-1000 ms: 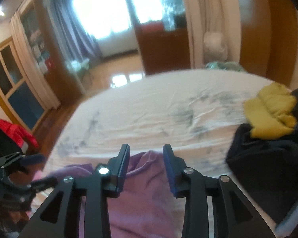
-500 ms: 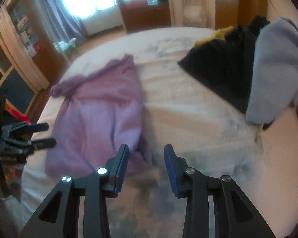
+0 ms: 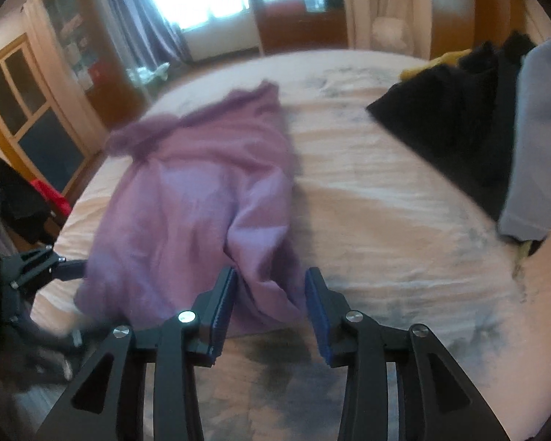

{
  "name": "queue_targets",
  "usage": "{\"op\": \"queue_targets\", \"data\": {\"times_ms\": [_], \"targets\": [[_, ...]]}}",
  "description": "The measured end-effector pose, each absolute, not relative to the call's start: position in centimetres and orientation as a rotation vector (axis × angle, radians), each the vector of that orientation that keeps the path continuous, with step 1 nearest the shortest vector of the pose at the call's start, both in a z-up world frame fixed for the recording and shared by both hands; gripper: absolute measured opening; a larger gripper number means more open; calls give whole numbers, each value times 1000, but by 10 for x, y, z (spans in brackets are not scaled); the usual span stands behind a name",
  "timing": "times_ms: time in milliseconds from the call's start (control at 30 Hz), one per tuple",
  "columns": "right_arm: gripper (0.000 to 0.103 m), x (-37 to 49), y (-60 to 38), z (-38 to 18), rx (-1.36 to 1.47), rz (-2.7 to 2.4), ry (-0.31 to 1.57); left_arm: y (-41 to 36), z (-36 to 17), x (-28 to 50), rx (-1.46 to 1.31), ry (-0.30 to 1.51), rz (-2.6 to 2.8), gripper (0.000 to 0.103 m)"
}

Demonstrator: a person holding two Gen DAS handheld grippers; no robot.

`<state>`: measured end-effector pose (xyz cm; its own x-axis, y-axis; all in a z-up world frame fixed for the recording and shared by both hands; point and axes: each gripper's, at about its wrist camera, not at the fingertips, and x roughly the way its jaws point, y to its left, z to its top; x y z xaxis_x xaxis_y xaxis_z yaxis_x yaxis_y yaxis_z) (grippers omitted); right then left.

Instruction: Fold clothes

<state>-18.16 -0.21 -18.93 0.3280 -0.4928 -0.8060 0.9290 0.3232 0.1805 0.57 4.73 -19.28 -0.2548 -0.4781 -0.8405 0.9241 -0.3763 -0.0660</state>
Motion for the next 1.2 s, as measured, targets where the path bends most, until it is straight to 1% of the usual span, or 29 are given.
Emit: {"op": "queue_targets", "data": {"times_ms": [33, 100, 167, 200, 300, 333, 367, 433, 467, 500, 533, 567, 600, 633, 700, 800, 933, 1000, 1067, 1133, 1200], "targets": [[12, -180, -2, -191, 740, -1035, 714, 45, -191, 9, 933, 736, -1809, 14], [10, -185, 6, -182, 783, -1041, 647, 43, -183, 19, 931, 774, -1832, 10], [9, -193, 20, -168, 827, -1062, 559, 51, -169, 31, 927, 790, -1868, 10], [5, -198, 32, -159, 852, -1071, 514, 58, -161, 37, 933, 781, -1890, 10], [5, -206, 63, -149, 918, -1092, 518, 81, -156, 47, 1037, 761, -1933, 10], [5, -206, 70, -153, 962, -1073, 542, 87, -163, 47, 1093, 758, -1932, 10], [5, -203, 75, -161, 986, -1075, 608, 93, -169, 46, 1149, 755, -1931, 10], [7, -194, 80, -172, 976, -1109, 734, 96, -174, 50, 1201, 761, -1919, 14], [8, -192, 80, -173, 973, -1122, 761, 94, -171, 52, 1194, 763, -1919, 17], [12, -191, 79, -168, 962, -1143, 754, 91, -164, 56, 1167, 765, -1927, 23], [16, -188, 76, -159, 928, -1155, 733, 84, -155, 60, 1122, 765, -1940, 33], [17, -184, 71, -148, 887, -1149, 697, 75, -148, 61, 1083, 761, -1946, 41], [18, -180, 66, -138, 852, -1138, 664, 65, -142, 63, 1037, 753, -1951, 56], [18, -174, 56, -129, 821, -1120, 635, 53, -139, 66, 1001, 765, -1951, 60], [18, -160, 33, -121, 771, -1095, 614, 29, -138, 72, 952, 839, -1934, 60], [18, -139, -8, -124, 742, -1067, 632, 7, -128, 82, 868, 920, -1955, 60], [18, -131, -37, -138, 753, -1051, 655, 24, -102, 104, 886, 854, -2002, 60], [18, -131, -46, -142, 759, -1049, 658, 15, -111, 101, 916, 817, -1972, 60], [22, -132, -55, -146, 766, -1046, 661, -1, -126, 95, 938, 778, -1920, 60], [39, -132, -63, -150, 772, -1044, 665, -18, -142, 89, 959, 739, -1869, 60], [42, -133, -72, -154, 778, -1042, 668, -34, -157, 83, 978, 701, -1817, 60]]}}
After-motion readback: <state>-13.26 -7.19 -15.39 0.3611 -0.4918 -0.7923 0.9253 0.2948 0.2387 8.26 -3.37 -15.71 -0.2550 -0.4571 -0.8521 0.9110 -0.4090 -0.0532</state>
